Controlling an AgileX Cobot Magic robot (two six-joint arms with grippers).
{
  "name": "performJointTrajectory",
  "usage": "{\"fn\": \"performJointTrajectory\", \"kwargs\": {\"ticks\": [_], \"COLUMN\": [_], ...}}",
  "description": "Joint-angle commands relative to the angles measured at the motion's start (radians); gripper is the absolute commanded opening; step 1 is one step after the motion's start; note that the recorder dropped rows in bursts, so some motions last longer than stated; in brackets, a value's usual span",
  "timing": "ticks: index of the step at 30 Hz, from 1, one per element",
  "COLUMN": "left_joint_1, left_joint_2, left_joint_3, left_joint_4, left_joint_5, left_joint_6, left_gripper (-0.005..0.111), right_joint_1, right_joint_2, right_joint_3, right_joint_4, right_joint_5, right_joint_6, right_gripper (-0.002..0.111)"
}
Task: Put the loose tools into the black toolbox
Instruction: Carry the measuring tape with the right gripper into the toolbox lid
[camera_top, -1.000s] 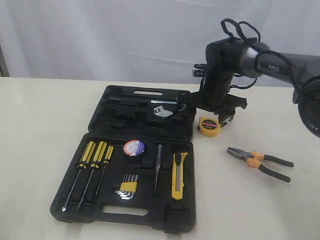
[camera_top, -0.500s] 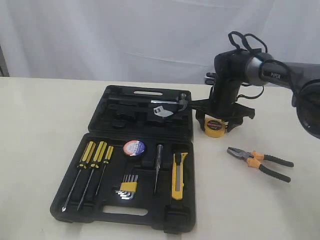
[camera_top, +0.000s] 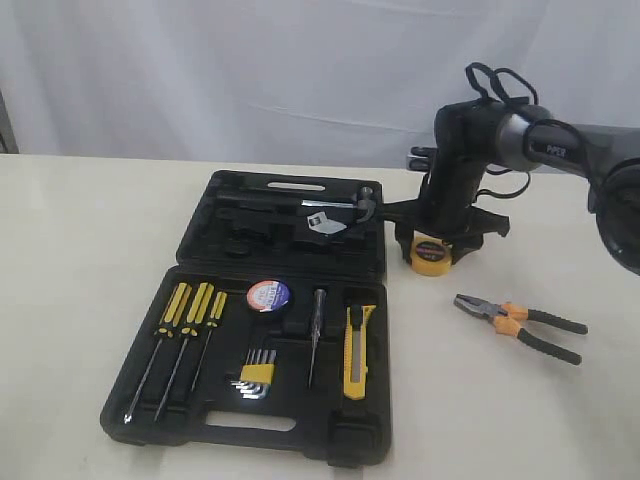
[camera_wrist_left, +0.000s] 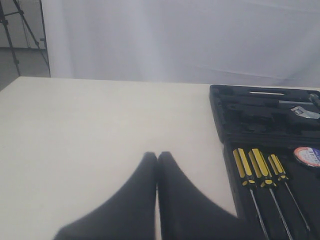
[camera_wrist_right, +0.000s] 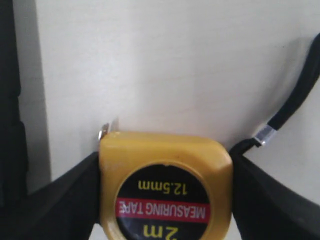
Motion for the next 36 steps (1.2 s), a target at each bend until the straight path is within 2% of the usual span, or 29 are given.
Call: {"fn": "performJointTrajectory", "kwargs": {"ticks": [1,9,17,21,24,36], "left_joint_1": [-0.002,-0.002,-0.002,-0.002,-0.002,-0.002], "left_joint_2": [-0.003,-0.003,-0.003,-0.003,-0.003,-0.003], "left_joint_3": [0.002,0.002,0.002,0.002,0.002,0.002], "left_joint_4": [-0.002,-0.002,-0.002,-0.002,-0.002,-0.002], "left_joint_5": [0.0,0.0,0.0,0.0,0.0,0.0], "left_joint_6": [0.0,0.0,0.0,0.0,0.0,0.0], "left_gripper": [0.0,0.0,0.0,0.0,0.0,0.0], "right_joint_1": [-0.007,0.015,0.131,0.204,0.208,0.206], "right_joint_2": [0.0,-0.12,-0.186,-0.157,-0.122,-0.056], "right_joint_3": [-0.001,-0.001,-0.001,-0.001,-0.011,-0.016], "right_joint_4": [0.013,0.029,0.029,0.009,-0.006,-0.109], "right_joint_5": [0.052,0.094,0.074,-0.049,-0.099,-0.06], "right_joint_6": [-0.041,-0.052,-0.005,0.06,0.096,0.154], "right_gripper": [0.0,0.0,0.0,0.0,0.0,0.0]}}
